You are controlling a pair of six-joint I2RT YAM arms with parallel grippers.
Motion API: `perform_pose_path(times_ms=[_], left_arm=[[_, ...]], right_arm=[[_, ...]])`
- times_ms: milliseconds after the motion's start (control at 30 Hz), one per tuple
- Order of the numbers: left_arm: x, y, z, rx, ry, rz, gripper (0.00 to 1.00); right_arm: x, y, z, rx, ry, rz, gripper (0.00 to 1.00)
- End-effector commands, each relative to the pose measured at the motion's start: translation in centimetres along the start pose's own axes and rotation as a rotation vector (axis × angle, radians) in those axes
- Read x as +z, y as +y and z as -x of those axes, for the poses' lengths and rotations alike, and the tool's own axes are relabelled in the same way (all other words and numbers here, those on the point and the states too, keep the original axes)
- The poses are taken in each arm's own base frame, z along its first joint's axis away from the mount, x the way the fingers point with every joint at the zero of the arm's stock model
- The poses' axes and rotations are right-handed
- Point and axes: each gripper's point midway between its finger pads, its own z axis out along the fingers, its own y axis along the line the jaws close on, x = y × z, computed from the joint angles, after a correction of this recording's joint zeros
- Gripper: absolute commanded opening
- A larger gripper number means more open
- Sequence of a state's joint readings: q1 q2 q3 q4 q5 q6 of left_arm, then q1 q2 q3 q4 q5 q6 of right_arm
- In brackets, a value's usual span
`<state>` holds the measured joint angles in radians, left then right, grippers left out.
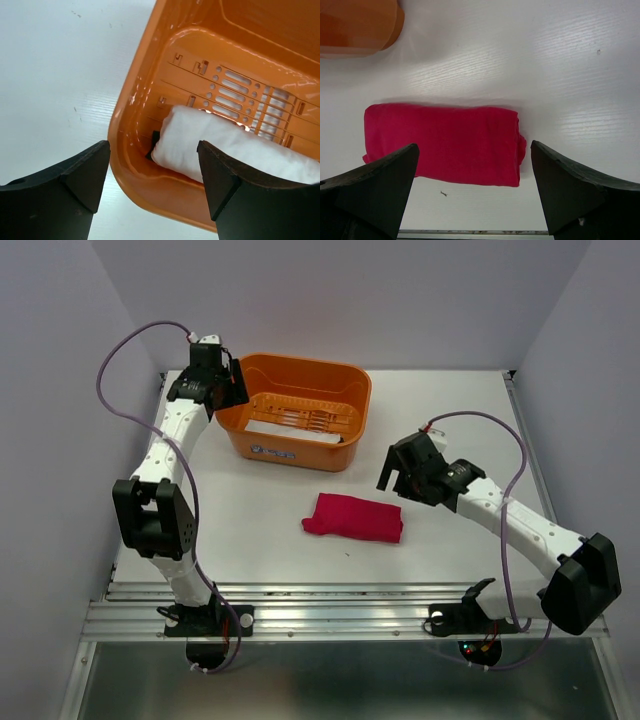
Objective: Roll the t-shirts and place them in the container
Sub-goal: Move the bin to the center of the board.
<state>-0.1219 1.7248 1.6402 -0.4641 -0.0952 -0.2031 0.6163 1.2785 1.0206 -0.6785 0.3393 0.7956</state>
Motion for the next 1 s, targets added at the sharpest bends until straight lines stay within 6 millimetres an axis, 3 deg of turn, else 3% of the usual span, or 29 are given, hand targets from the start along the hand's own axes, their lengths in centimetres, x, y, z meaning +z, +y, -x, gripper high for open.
perform_pose_path(times_ms=[0, 267, 400, 667, 967], left_arm=[[1.1, 1.2, 1.4, 0.000, -0.044, 0.024, 0.82], [3.5, 0.2, -0.1, 0.026, 0.009, -0.058, 0.86], [4.0, -1.0, -1.7, 0.020, 0.072, -0.130, 0.80], [0.7, -3.2, -2.6, -0.013, 0.077, -0.272, 0.77], [-2.5, -6.6, -6.2, 0.002, 0.139, -0.410, 0.77]], right_arm=[[-0.5, 1.8, 2.2, -0.002, -0.053, 0.051, 0.98], [-0.7, 2.0, 2.5, -0.012, -0.059, 0.055, 0.98], [-0.6, 1.7, 2.4, -0.012, -0.059, 0.048, 0.98], [-0.8, 1.4, 2.4, -0.007, -0.067, 0.039, 0.99], [-0.5, 1.4, 2.4, 0.020, -0.055, 0.040, 1.00]])
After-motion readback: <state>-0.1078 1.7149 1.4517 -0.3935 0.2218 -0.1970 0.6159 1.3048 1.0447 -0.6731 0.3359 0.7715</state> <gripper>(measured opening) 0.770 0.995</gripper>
